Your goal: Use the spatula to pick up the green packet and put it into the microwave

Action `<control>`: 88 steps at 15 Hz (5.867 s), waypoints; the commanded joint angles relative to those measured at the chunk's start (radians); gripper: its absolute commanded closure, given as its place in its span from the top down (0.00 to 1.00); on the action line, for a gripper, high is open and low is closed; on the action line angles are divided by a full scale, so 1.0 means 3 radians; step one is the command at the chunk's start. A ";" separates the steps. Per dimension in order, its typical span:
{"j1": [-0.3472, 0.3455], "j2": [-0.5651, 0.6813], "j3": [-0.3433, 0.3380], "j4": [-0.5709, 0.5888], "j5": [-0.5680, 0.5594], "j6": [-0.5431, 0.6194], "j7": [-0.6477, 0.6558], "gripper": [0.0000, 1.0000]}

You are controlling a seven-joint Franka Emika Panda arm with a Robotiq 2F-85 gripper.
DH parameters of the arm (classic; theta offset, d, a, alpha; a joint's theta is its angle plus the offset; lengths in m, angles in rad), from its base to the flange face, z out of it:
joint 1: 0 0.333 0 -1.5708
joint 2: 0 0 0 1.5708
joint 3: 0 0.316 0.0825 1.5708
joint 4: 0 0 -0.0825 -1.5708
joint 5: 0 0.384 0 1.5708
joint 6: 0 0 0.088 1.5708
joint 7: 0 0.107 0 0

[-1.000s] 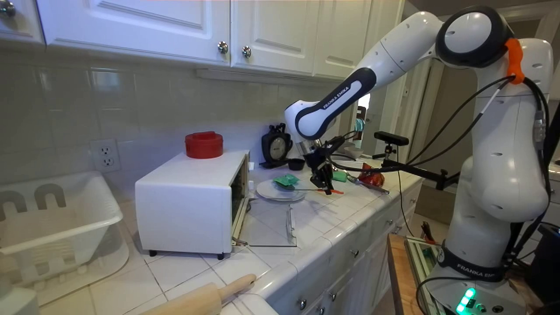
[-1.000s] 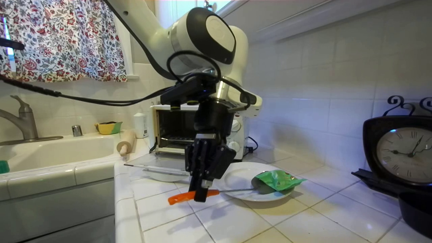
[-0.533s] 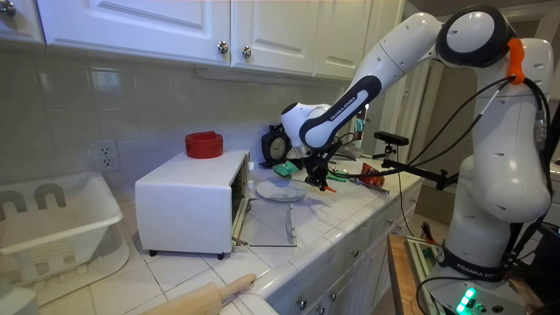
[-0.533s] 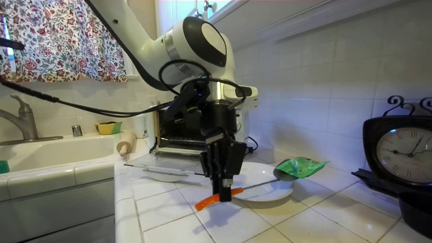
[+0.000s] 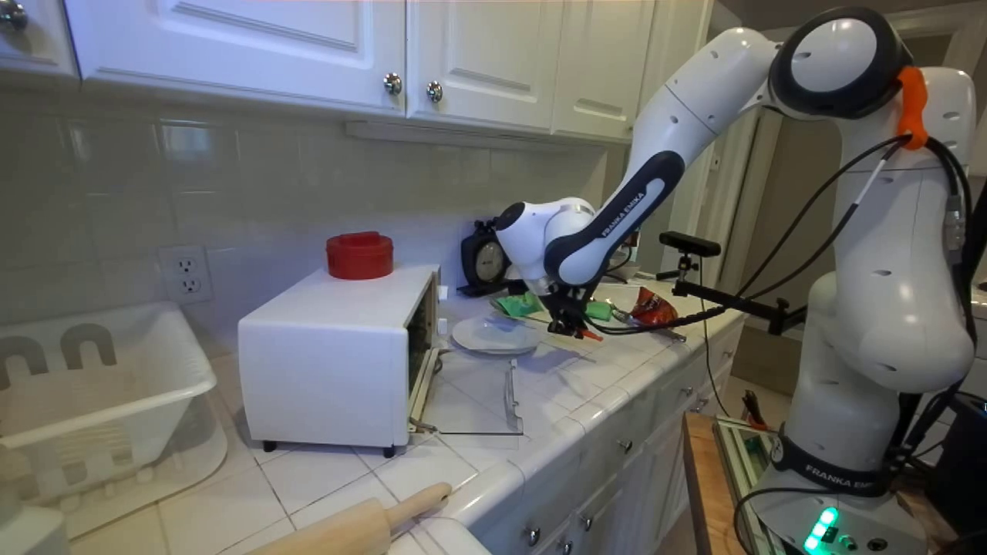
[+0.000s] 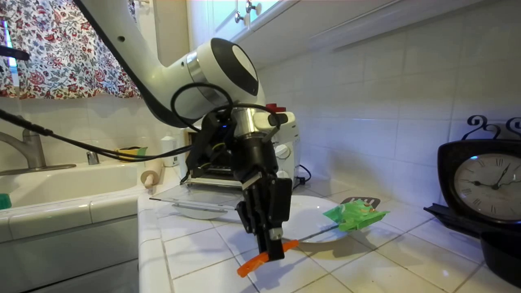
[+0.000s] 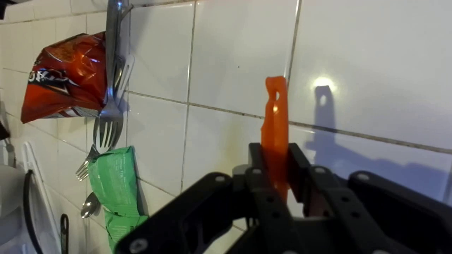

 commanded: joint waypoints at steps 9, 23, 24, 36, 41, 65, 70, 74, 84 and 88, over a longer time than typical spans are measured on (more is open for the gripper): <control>-0.0017 -0.0687 0.0077 -0.0527 -0.0124 -0.0510 -0.0638 0.05; 0.0177 -0.1838 0.0532 -0.1295 -0.0176 -0.0523 -0.1367 0.05; 0.0201 -0.1886 0.0555 -0.1305 -0.0168 -0.0525 -0.1432 0.05; 0.0466 -0.1806 0.0721 -0.1019 -0.0058 -0.0424 -0.1759 0.05; 0.0498 -0.1509 0.0825 -0.0727 -0.0031 -0.0458 -0.1629 0.05; 0.0567 -0.0512 0.0902 0.0103 -0.0059 -0.0428 -0.1332 0.05; 0.0601 -0.0321 0.0926 0.0269 -0.0154 -0.0521 -0.1410 0.05; 0.0656 -0.0180 0.0946 0.0451 -0.0222 -0.0547 -0.1486 0.05; 0.0662 0.0118 0.0908 0.0910 -0.0367 -0.0378 -0.2210 0.05; 0.0586 0.0174 0.0859 0.0990 -0.0253 -0.0175 -0.2591 0.05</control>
